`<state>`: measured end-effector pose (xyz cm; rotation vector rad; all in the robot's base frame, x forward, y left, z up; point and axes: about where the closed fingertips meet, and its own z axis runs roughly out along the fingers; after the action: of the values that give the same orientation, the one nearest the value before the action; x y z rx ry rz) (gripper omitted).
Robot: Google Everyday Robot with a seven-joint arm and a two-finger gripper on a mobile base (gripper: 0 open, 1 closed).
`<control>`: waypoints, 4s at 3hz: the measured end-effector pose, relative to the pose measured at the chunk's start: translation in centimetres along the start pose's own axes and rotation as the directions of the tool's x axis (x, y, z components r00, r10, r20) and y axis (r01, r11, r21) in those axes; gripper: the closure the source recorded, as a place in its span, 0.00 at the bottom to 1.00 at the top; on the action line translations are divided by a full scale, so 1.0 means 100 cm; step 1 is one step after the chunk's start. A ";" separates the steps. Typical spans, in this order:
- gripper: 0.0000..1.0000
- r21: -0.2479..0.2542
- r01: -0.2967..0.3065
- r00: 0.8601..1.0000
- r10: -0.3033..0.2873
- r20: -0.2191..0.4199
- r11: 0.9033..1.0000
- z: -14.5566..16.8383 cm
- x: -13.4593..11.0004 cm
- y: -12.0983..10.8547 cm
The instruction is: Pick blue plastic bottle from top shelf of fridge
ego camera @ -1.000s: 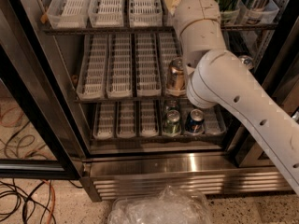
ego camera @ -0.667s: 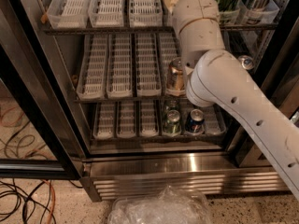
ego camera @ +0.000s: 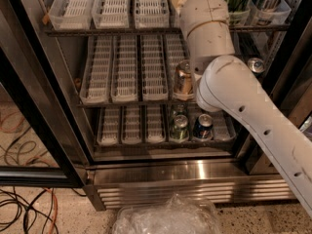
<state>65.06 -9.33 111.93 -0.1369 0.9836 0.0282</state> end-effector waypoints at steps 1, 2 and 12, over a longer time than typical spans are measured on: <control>1.00 0.003 -0.008 0.998 0.008 0.054 1.000 0.003 -0.012 0.000; 1.00 -0.003 0.000 0.995 0.001 0.099 1.000 0.004 -0.022 0.002; 1.00 -0.237 0.072 0.997 -0.074 0.003 0.969 -0.118 -0.073 0.011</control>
Offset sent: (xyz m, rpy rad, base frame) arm -0.0142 0.0038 0.0283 0.0058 -0.1430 0.0244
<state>51.14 -9.46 111.46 -0.3932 0.9785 0.0779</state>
